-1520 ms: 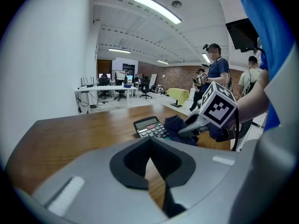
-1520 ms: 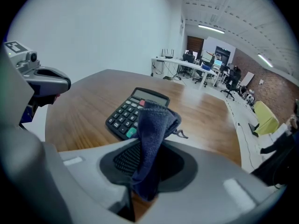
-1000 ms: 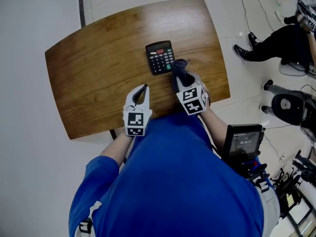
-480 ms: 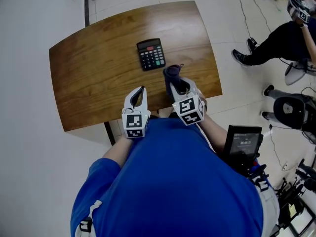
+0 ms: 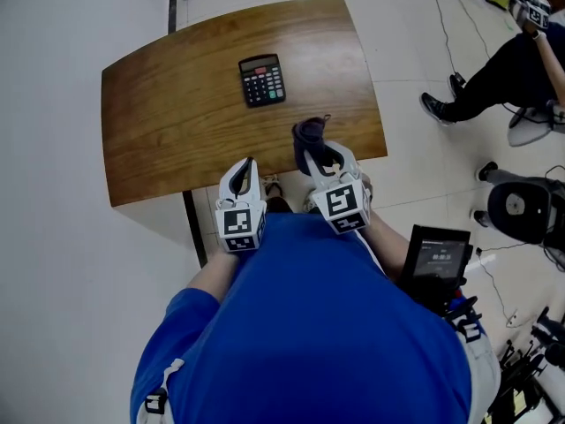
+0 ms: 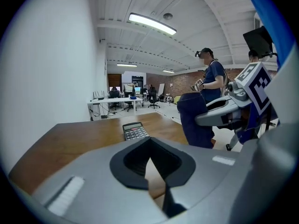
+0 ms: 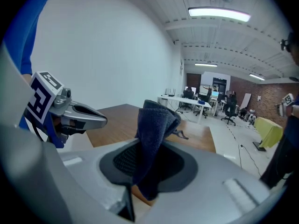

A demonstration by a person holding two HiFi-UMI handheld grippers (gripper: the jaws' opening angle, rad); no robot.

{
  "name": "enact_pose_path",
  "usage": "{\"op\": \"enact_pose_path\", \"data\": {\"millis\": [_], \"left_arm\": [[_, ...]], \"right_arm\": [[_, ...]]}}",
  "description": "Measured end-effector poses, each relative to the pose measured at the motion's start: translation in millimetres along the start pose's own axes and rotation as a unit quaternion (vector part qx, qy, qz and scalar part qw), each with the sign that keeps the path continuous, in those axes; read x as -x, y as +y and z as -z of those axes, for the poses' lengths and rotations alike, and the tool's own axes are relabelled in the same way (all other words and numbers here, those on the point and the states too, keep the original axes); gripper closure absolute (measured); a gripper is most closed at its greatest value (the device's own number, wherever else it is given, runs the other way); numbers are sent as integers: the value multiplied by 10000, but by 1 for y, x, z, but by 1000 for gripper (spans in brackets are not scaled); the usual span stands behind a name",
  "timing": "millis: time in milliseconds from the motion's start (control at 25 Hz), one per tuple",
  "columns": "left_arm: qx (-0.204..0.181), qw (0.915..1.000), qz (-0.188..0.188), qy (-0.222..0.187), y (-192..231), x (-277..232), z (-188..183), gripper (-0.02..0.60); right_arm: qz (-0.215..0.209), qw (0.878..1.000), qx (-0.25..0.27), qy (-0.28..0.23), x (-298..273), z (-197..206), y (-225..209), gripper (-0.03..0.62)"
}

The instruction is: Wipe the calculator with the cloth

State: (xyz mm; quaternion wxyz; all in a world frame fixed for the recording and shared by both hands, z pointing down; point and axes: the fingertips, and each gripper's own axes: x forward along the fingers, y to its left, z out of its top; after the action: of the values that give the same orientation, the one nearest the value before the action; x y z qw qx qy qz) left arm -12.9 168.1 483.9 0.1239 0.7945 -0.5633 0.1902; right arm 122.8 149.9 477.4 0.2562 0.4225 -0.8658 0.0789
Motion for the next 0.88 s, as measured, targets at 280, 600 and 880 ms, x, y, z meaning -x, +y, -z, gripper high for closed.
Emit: {"op": "enact_pose_path", "data": {"millis": [280,600,880], "left_arm": [[-271,9991,-62,-320,-2,52,-5,575],[-232,9983,290,-439,2,56,-4,575],[-163,9976,553,-390,5,50,-8,575]], "right_arm": [[153,9998,-22,-161,44,-10,33,500],[429,9989,-117,-138,51,-14,42,500],[546,9982,-227,-40,51,-11,40,500]]}}
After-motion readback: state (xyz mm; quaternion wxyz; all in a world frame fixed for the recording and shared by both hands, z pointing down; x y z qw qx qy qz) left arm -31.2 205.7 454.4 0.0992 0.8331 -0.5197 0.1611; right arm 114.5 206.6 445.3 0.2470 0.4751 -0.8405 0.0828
